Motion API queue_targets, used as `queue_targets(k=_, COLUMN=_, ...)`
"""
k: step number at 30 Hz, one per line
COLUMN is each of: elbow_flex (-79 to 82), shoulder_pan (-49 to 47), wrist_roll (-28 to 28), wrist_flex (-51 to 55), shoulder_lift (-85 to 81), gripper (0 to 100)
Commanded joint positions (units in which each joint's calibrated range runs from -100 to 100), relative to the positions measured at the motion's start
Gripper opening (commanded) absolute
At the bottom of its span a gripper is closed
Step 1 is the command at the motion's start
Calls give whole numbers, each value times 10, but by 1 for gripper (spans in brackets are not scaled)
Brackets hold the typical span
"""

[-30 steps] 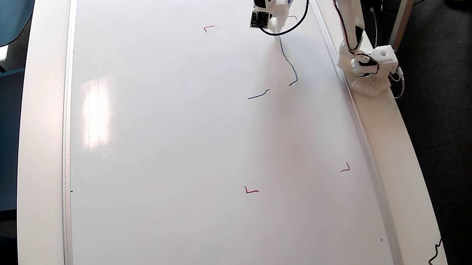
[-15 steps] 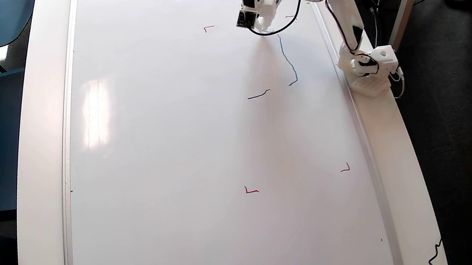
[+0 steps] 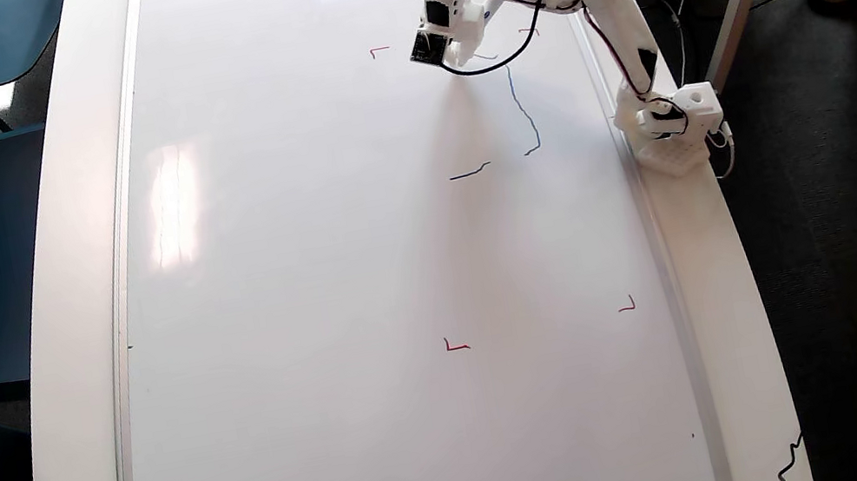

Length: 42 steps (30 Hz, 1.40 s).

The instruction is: Draw on a whiteboard a robot head using a pen attached to the gripper

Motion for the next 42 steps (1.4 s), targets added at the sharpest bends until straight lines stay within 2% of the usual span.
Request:
queue_targets(k=1, elbow_flex=-48, shoulder_pan=-13, wrist_roll=-8, wrist_flex=-5, shoulder_lift=27, gripper=1)
queue_targets(k=20, elbow_flex=-168, shoulder_pan=-66, wrist_roll=-28, wrist_flex=4, shoulder_lift=94, gripper=1)
queue_targets(k=42, elbow_flex=-121, shoulder_pan=-166, wrist_roll=-48, wrist_flex=5, shoulder_lift=85, gripper=1)
